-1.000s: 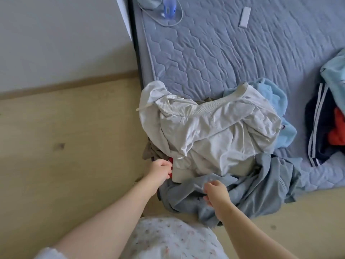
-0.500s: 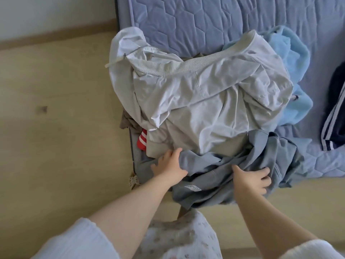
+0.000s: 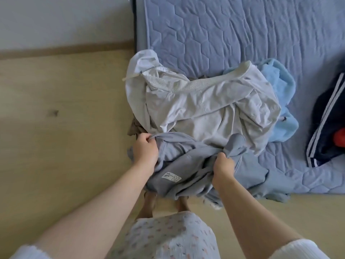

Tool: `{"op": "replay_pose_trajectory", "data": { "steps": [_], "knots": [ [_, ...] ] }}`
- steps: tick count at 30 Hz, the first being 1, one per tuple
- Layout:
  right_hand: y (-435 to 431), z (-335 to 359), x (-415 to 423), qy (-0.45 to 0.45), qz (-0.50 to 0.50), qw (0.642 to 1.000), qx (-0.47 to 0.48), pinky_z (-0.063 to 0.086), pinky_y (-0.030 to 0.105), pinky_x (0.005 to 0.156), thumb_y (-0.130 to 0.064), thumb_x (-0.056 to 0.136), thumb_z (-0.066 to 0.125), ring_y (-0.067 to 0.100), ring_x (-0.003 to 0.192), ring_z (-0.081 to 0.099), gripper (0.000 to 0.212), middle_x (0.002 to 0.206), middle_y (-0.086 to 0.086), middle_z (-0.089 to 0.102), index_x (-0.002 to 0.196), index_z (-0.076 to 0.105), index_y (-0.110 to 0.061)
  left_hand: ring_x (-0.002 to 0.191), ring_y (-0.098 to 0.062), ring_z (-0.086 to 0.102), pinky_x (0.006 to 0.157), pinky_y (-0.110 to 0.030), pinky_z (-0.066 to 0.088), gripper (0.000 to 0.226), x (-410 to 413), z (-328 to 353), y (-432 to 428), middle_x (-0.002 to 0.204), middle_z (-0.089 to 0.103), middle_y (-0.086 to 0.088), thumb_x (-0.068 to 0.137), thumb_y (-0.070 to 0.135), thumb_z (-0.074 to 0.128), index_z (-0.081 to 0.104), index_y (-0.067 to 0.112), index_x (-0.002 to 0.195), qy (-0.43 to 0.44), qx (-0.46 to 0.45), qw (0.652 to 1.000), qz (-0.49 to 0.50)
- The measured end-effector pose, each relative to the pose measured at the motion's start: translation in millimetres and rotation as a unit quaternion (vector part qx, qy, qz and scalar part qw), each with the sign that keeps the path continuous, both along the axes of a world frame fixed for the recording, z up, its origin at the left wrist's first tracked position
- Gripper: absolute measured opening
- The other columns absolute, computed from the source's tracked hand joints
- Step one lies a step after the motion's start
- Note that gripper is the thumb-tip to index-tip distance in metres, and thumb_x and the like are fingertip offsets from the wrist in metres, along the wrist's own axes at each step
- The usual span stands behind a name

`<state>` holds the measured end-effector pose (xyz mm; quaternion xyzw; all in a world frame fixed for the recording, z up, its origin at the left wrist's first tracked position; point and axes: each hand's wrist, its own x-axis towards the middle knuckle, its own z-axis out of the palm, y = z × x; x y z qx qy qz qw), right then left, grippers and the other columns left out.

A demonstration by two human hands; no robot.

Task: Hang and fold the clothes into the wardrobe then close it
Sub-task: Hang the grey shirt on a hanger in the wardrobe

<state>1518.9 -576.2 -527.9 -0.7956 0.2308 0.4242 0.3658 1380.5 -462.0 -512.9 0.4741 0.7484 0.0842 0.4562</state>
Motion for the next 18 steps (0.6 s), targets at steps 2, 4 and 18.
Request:
{"op": "replay_pose_trajectory", "data": {
  "steps": [2, 4, 18],
  "knots": [
    [23, 34, -2, 0.007, -0.006, 0.999, 0.042, 0.027, 0.03, 0.051, -0.014, 0.091, 0.034, 0.018, 0.06, 0.036, 0.021, 0.069, 0.003, 0.041, 0.072, 0.043, -0.011, 0.083, -0.023, 0.053, 0.073, -0.031, 0.042, 0.019, -6, 37, 26, 0.088, 0.056, -0.003, 0.096, 0.019, 0.042, 0.058, 0.014, 0.104, -0.047, 0.041, 0.997, 0.037],
    [43, 67, -6, 0.019, -0.008, 0.996, 0.083, 0.028, 0.029, 0.053, -0.016, 0.091, 0.035, 0.018, 0.061, 0.036, 0.023, 0.069, 0.003, 0.039, 0.068, 0.038, -0.013, 0.079, -0.022, 0.051, 0.072, -0.031, 0.043, 0.016, -12, 76, 51, 0.078, 0.048, 0.005, 0.095, 0.018, 0.044, 0.058, 0.014, 0.1, -0.085, 0.086, 0.991, 0.05],
    [107, 269, -30, 0.044, -0.036, 0.944, 0.326, 0.039, 0.029, 0.058, -0.024, 0.089, 0.048, 0.019, 0.068, 0.051, 0.024, 0.071, 0.006, 0.054, 0.068, 0.049, -0.013, 0.134, -0.018, 0.029, 0.103, -0.03, 0.035, 0.076, -52, 216, 46, 0.145, 0.029, 0.002, 0.057, 0.012, 0.063, 0.044, 0.03, 0.128, -0.158, 0.081, 0.937, -0.3]
  ]
}}
